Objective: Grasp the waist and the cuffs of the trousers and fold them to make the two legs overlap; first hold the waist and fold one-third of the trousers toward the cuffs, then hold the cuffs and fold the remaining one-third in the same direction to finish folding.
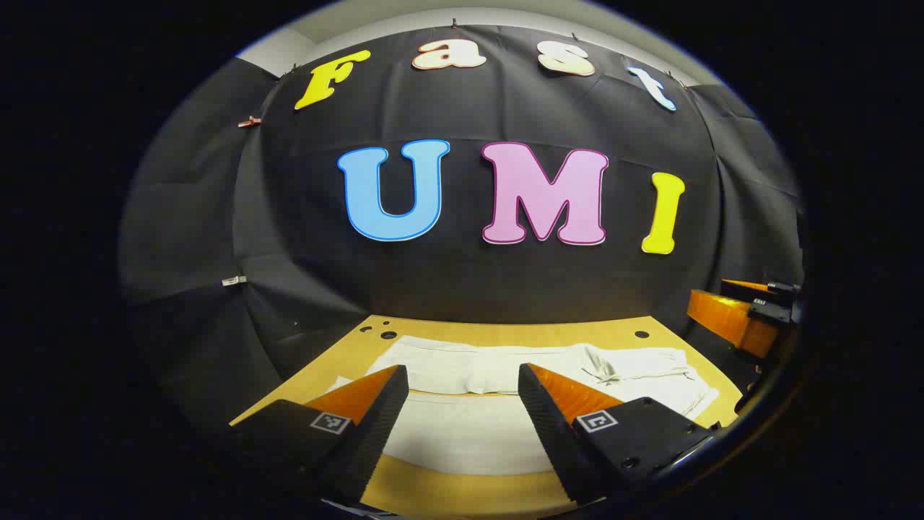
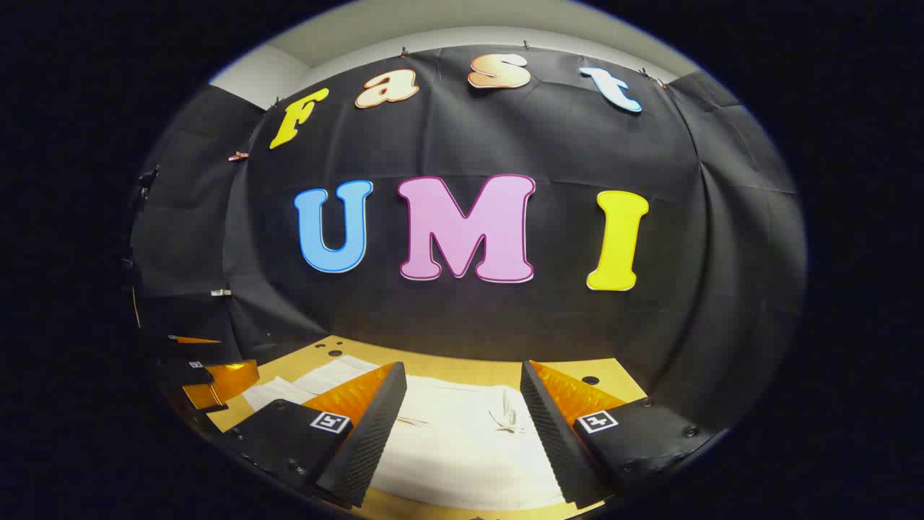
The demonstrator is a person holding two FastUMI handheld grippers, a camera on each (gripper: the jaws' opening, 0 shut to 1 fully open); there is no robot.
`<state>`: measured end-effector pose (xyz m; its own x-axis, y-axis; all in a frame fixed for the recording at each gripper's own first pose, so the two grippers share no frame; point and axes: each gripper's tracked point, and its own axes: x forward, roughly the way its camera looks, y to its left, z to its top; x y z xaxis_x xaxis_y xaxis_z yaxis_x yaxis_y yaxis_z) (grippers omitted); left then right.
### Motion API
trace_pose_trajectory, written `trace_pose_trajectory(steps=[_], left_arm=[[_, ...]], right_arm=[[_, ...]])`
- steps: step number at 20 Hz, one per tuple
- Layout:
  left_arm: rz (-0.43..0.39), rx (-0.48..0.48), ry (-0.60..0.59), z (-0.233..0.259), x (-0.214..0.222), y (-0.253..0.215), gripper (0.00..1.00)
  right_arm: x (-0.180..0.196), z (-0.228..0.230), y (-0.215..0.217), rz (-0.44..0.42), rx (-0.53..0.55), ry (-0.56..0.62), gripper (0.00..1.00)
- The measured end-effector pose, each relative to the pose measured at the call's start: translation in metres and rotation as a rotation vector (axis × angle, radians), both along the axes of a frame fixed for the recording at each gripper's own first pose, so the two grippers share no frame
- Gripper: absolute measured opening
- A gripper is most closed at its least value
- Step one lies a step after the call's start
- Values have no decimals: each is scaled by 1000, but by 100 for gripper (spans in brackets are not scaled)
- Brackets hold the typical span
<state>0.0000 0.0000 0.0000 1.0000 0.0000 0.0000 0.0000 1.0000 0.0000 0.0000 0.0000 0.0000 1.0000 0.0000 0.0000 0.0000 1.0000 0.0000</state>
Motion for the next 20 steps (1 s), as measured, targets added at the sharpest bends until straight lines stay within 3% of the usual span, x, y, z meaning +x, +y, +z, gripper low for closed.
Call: trace_pose_trajectory(steps=[4,9,14,20], left_arm=[[-9,28,11,2,20,-1,98],[-39,-15,0,-5,20,-29,98],[-78,-28,20,-17,26,-38,97],[-38,-38,48,-30,25,-18,98]], right_arm=[[5,1,-29,-45,35,-7,98],[6,-11,-57,-132,47,4,99],[7,-19,-59,-132,24,36,99],[15,-29,-44,-90,0,60,99]])
